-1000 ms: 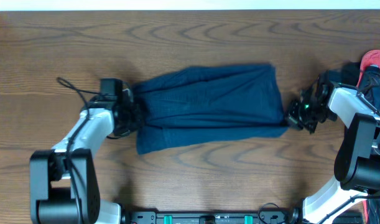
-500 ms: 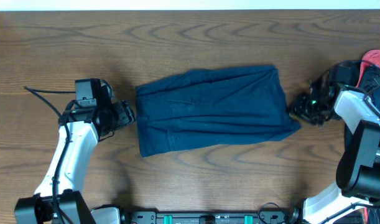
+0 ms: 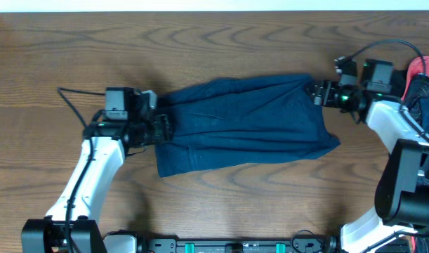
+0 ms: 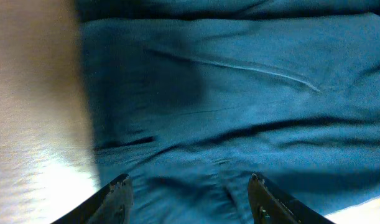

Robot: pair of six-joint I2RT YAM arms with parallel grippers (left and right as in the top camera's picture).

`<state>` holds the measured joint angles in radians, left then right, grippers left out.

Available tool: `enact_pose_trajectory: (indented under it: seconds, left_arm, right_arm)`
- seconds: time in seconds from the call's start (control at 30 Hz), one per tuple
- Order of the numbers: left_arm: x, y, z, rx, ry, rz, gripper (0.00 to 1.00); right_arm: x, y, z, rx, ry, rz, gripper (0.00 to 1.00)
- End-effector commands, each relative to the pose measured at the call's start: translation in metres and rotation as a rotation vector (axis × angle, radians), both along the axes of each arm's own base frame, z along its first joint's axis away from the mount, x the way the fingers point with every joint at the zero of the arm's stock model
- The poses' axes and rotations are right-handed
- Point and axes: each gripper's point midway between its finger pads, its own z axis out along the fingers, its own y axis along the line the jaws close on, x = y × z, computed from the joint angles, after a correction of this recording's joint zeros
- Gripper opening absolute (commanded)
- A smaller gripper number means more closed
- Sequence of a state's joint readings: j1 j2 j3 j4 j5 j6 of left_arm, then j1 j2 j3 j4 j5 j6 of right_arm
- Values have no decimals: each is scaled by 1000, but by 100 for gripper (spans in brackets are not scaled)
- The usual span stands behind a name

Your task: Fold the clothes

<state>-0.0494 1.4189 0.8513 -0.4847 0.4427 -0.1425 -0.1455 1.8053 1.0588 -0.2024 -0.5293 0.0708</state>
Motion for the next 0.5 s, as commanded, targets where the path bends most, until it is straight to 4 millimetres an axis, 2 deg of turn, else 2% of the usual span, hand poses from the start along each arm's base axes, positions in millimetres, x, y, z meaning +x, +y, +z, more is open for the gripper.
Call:
enact_pose_trajectory:
  seconds: [0.0, 0.1, 0.17, 0.3, 0.47]
  left_arm:
    - [5, -14, 0, 18, -32, -79, 61]
    - [7, -11, -10, 70, -22, -76, 61]
    - [7, -12, -16, 70, -7, -78, 61]
    - [9, -12, -28, 72, 20, -79, 61]
    - [15, -13, -39, 72, 25, -80, 61]
  right_arm:
    - [8, 5, -4, -107, -27, -8, 69]
    - [14, -14, -17, -209, 2, -125, 62]
    - [16, -18, -21, -215, 9, -147, 57]
    - [19, -10, -26, -180, 3, -120, 50]
    - [24, 9, -29, -88, -24, -48, 56]
